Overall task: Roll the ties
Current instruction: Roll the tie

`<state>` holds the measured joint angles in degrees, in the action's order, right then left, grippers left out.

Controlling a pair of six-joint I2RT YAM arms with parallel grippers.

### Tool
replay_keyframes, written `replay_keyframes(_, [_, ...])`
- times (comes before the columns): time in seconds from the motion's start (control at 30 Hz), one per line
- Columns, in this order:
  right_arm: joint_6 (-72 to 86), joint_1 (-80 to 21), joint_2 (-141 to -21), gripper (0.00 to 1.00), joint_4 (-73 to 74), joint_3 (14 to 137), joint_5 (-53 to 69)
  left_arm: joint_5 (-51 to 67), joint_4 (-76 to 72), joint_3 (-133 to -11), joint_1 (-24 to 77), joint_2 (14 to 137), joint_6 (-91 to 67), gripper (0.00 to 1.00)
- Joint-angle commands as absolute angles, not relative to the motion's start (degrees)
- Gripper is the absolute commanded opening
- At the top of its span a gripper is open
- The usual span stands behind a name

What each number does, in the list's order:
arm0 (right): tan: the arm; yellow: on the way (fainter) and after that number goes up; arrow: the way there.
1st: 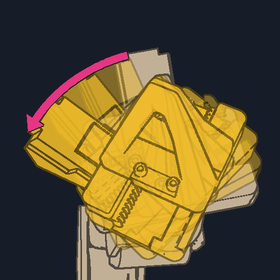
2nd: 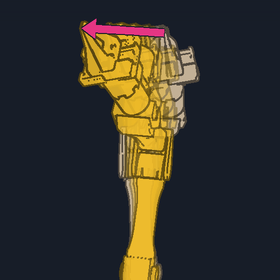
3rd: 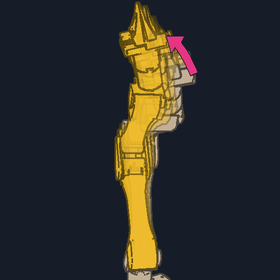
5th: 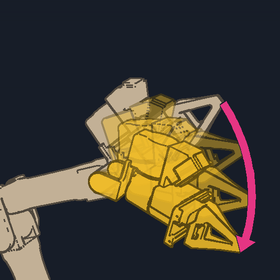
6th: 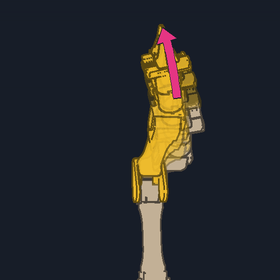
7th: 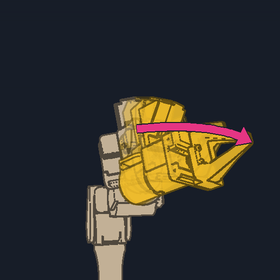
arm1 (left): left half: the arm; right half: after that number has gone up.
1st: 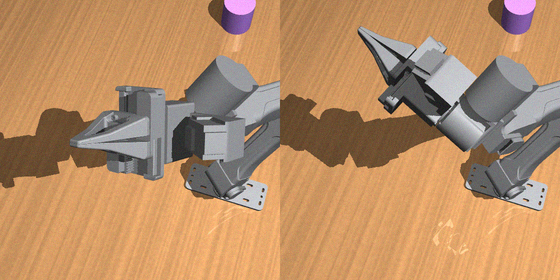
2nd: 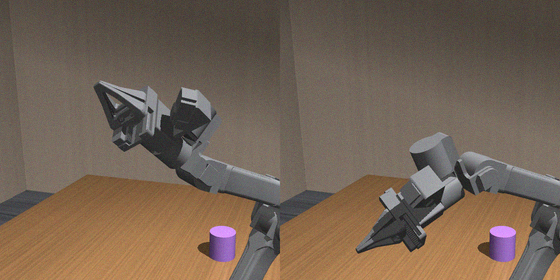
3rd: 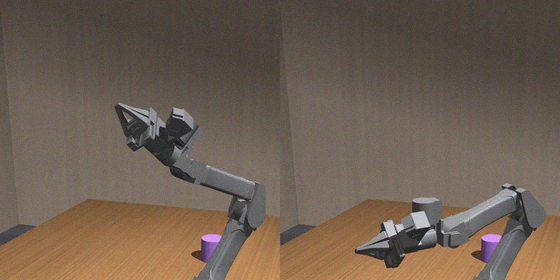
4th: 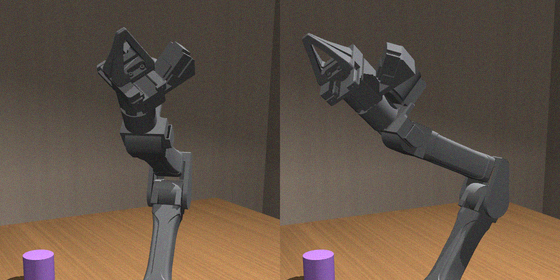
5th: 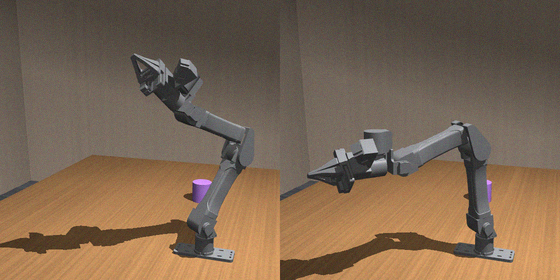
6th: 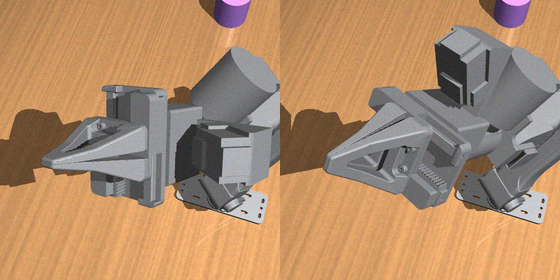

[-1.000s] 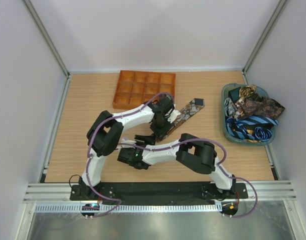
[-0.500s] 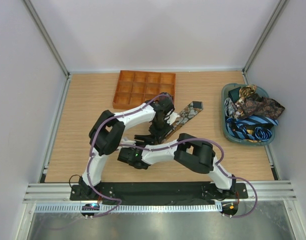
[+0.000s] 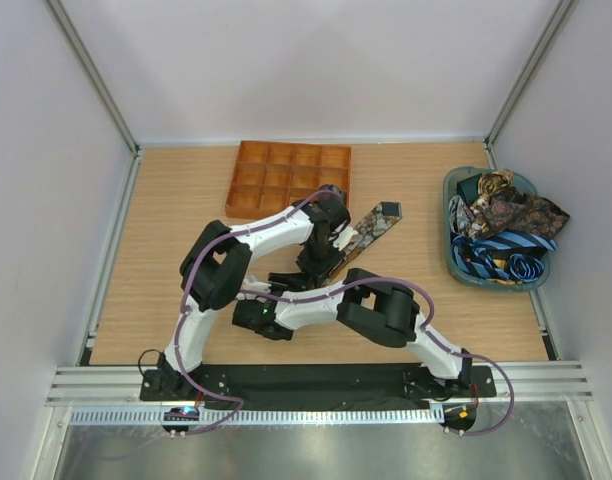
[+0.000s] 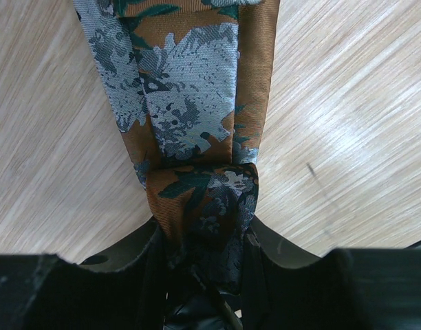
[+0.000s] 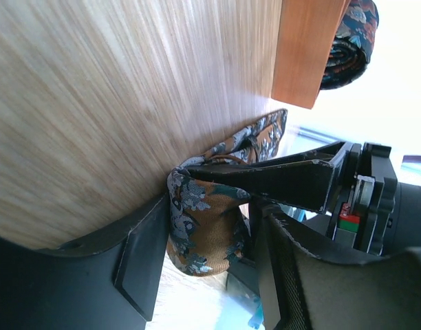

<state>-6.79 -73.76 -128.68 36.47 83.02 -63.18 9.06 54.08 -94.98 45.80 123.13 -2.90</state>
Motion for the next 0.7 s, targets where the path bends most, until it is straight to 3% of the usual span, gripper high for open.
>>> replay_keyframes(0.0, [-0.2, -70.8, -134.0, 0.58, 43.8, 82.0, -55.4, 4.9, 62.7, -94.8, 45.4, 125.0, -3.7, 0.33])
replay_keyframes(0.13, [2.2, -70.0, -134.8, 0.57, 45.6, 82.5, -54.6, 2.8, 64.2, -95.5, 45.4, 124.8, -4.0, 0.33])
replay_keyframes(0.27, [2.5, -70.0, -134.4, 0.38, 45.0, 82.4, -54.0, 3.2, 64.3, -95.9, 45.4, 123.9, -4.0, 0.33])
replay_keyframes(0.37, [1.8, -69.9, -133.1, 0.30, 43.3, 82.1, -52.4, 4.3, 63.9, -95.9, 45.4, 123.4, -3.7, 0.40])
replay_keyframes(0.67, [0.3, -70.7, -129.1, 0.22, 39.6, 80.7, -50.2, 5.2, 61.8, -96.9, 45.4, 121.2, -2.6, 0.62])
